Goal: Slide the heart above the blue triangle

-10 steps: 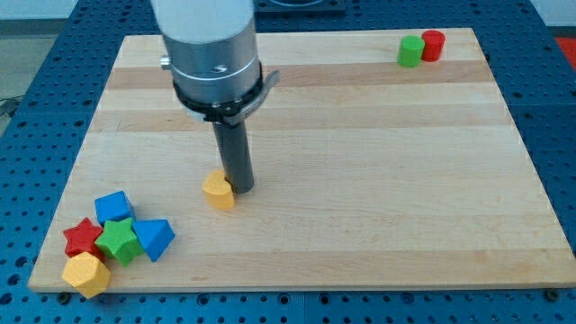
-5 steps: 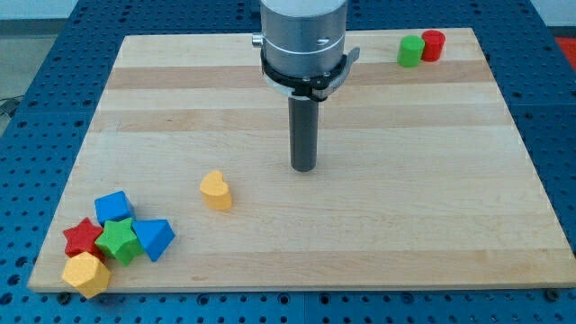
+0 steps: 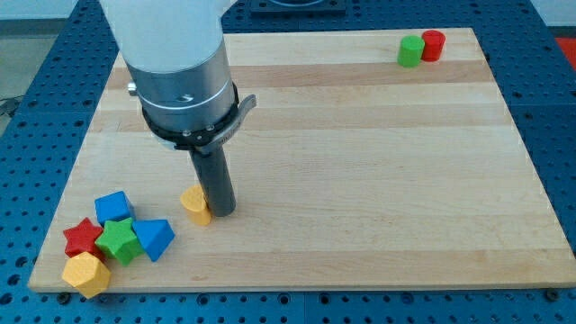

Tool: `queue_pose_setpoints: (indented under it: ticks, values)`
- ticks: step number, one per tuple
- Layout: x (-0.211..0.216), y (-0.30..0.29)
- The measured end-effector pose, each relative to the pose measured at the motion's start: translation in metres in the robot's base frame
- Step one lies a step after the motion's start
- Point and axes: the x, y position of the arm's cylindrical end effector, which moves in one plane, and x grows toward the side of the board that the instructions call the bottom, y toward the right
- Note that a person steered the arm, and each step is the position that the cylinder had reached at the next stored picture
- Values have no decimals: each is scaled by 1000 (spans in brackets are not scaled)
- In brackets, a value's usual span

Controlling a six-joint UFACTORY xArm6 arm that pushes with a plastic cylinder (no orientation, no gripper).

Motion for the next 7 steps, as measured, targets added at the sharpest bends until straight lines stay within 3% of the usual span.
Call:
queue_pose_setpoints:
  ticks: [5, 6, 7]
  values:
    - [6, -53]
    - [6, -53]
    - [-24, -5]
